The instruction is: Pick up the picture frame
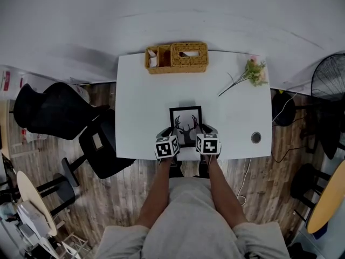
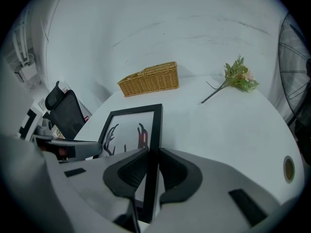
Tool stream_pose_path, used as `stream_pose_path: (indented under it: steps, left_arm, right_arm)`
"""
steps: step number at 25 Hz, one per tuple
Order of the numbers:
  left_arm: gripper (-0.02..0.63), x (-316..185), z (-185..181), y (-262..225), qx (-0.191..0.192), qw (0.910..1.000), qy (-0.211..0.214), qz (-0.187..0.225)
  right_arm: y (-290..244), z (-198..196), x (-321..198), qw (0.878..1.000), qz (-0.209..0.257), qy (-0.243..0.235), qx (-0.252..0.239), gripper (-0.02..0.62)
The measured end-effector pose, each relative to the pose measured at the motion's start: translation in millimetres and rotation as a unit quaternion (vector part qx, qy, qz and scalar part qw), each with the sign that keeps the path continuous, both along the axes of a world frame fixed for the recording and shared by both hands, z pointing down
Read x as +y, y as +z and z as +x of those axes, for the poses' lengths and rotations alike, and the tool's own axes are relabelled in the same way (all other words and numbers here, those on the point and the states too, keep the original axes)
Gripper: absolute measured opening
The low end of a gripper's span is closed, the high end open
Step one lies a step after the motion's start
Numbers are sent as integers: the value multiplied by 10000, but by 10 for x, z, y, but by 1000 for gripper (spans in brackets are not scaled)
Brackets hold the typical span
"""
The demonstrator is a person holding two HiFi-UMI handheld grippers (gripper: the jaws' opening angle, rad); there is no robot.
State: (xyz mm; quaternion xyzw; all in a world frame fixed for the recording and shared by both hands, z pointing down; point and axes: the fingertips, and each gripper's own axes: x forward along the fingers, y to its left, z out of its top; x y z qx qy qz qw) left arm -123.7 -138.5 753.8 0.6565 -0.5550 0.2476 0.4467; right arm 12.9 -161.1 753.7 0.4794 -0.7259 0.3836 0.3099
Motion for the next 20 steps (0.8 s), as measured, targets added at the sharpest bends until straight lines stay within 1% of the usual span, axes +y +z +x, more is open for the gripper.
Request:
stream_pose_path:
  steps: [8,12,20]
  left_arm:
    - [89,-86,-19,-83,-34,9999,-40,145]
    - [89,-140,-7,-154,-31,9997,-14,250]
    - [88,-345,29,-471,-154,9974,141,691]
  right_arm:
    - [-76,-20,-81,9999,119,-12,-30,74]
    - [-154,1,-121,9998,208,56,-59,74]
    - [-450,41,-286,9979,589,176,-179,74]
